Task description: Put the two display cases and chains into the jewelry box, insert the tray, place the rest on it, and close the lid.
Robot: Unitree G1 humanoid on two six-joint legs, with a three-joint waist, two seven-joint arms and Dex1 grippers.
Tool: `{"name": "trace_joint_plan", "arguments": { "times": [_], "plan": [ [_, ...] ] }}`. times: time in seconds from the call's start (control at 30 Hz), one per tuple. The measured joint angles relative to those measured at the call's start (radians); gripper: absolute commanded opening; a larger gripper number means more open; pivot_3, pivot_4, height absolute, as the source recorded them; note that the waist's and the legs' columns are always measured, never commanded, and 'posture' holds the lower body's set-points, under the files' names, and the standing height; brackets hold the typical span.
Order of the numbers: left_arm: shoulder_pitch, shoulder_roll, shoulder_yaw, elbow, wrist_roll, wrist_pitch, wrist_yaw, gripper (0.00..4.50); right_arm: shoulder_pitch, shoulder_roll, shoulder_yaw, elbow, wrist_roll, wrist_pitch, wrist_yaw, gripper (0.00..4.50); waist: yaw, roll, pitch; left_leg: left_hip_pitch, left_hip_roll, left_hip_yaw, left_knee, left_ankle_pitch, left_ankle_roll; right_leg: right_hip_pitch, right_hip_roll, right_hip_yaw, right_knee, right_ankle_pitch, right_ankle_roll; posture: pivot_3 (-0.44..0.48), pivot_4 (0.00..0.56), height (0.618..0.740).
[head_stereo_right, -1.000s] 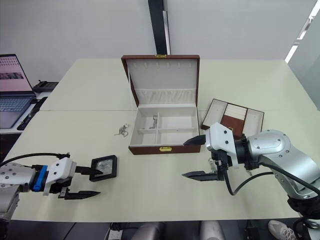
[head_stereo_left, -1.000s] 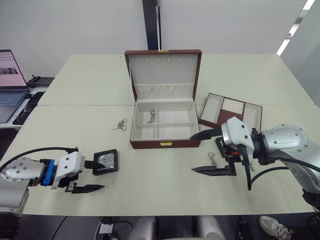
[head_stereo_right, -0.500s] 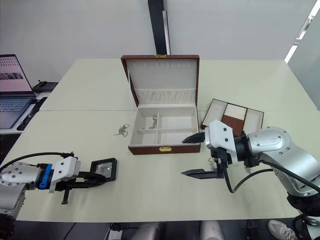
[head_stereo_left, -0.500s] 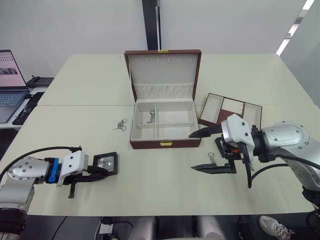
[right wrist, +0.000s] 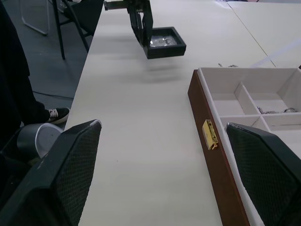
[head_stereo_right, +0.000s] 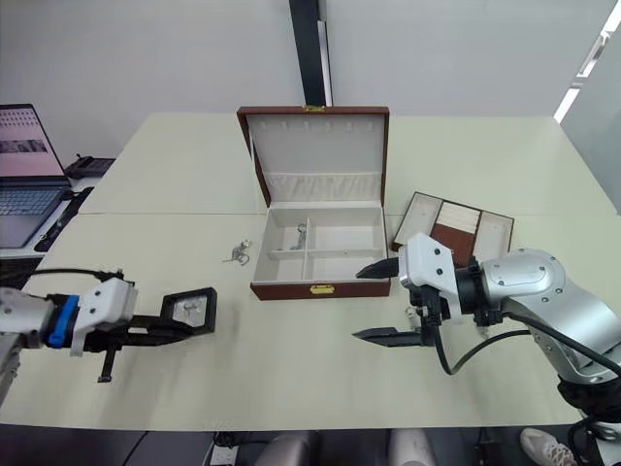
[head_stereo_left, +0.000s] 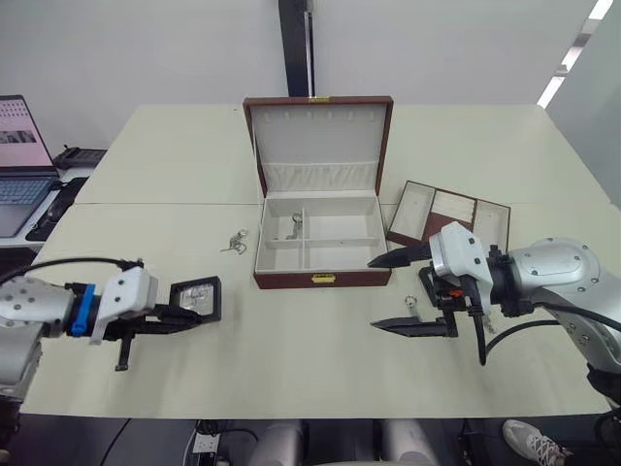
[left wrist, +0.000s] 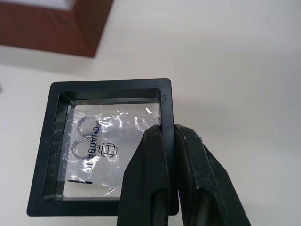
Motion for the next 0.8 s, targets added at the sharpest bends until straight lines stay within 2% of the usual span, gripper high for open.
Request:
{"name": "trace_joint_plan", "arguments": {
  "times": [0.07, 0.2, 0.27, 0.33, 0.47, 0.57, 0.8],
  "plan": [
    [-0.045, 0.017, 0.005, -0.060, -0.045, 0.098, 0.011, 0.02, 0.015, -0.001, -0.016, -0.001, 0.000, 0.003, -0.019, 4.50, 0.002, 0.000, 0.000, 0.000, 0.000, 0.000, 0.000, 0.000, 0.000, 0.000, 0.000, 0.000, 0.000, 0.000, 0.000, 0.000, 0.150, 0.740],
    [-0.239, 0.015, -0.047, -0.176, -0.123, 0.311, 0.062, 0.02, 0.048, -0.008, -0.057, -0.008, 0.005, 0.028, -0.067, 4.50, 0.005, 0.000, 0.001, 0.000, -0.001, 0.000, 0.001, 0.000, 0.000, 0.001, 0.000, 0.000, 0.000, 0.000, 0.001, 0.000, 0.150, 0.740],
    [-0.330, 0.001, -0.090, -0.207, -0.129, 0.370, 0.084, 0.02, 0.058, -0.010, -0.068, -0.018, 0.006, 0.038, -0.086, 4.50, 0.001, 0.000, 0.001, 0.000, -0.001, 0.001, 0.001, 0.001, -0.002, 0.001, 0.000, 0.000, 0.000, 0.000, 0.001, 0.000, 0.150, 0.740],
    [-0.429, -0.050, -0.162, -0.199, -0.098, 0.389, 0.101, 0.02, 0.075, -0.013, -0.081, -0.027, 0.006, 0.050, -0.106, 4.50, -0.001, 0.000, 0.001, 0.000, -0.002, 0.002, 0.001, 0.002, -0.003, 0.000, 0.001, 0.000, 0.000, 0.000, 0.001, 0.000, 0.150, 0.740],
    [-0.630, -0.193, -0.331, -0.103, 0.022, 0.396, 0.149, 0.02, 0.090, -0.017, -0.087, -0.053, 0.005, 0.075, -0.149, 4.50, 0.001, -0.001, 0.001, -0.001, -0.003, 0.002, 0.002, 0.002, -0.003, 0.001, 0.002, -0.001, 0.001, 0.001, 0.001, 0.000, 0.150, 0.740],
    [-0.760, -0.299, -0.418, 0.009, 0.112, 0.386, 0.176, 0.02, 0.097, -0.018, -0.081, -0.071, -0.016, 0.095, -0.194, 4.50, -0.001, -0.003, 0.002, -0.002, -0.003, 0.002, 0.002, 0.002, -0.003, 0.000, 0.002, -0.001, 0.000, 0.001, 0.001, 0.000, 0.150, 0.740],
    [-0.897, -0.470, -0.529, 0.224, 0.245, 0.298, 0.189, 0.02, 0.086, -0.006, -0.070, -0.071, -0.065, 0.157, -0.292, 4.50, -0.001, -0.004, 0.003, -0.010, -0.003, 0.002, 0.005, 0.002, -0.004, -0.006, 0.002, -0.002, 0.001, 0.001, 0.002, 0.000, 0.150, 0.740]
  ]
}}
